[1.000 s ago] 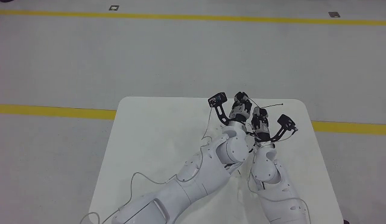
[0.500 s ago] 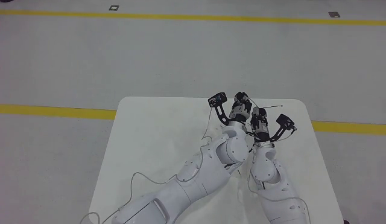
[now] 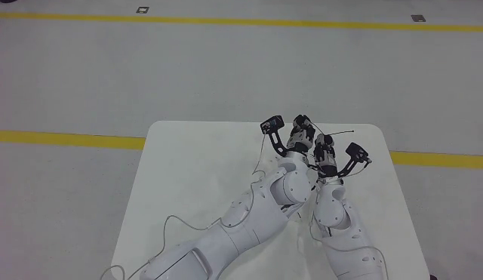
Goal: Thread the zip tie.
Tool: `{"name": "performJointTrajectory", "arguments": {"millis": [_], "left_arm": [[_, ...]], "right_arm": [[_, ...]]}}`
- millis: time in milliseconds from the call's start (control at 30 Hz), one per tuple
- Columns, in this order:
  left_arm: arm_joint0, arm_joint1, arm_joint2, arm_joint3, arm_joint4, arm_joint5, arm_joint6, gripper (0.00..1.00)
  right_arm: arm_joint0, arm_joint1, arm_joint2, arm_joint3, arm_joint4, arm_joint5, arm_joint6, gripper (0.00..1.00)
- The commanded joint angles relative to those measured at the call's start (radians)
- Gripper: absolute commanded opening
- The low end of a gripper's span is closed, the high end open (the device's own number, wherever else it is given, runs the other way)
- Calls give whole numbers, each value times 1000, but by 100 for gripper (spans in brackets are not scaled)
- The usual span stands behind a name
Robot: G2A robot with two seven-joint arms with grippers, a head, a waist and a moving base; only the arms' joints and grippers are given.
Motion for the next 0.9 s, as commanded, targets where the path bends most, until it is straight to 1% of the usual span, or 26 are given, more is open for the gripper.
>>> {"name": "performJointTrajectory", "arguments": {"millis": [0, 133, 667, 867], "left_arm": [[0, 0, 0, 0, 0, 0, 0, 0], [0, 0, 0, 0, 0, 0, 0, 0], [0, 0, 0, 0, 0, 0, 0, 0], [0, 0, 0, 0, 0, 0, 0, 0]], "right_arm": [[0, 0, 0, 0, -1, 0, 0, 11], [0, 0, 0, 1, -3, -1, 0, 9], [8, -2, 1, 9, -2, -4, 7, 7], [10, -3, 1, 12, -1, -4, 8, 4]]}}
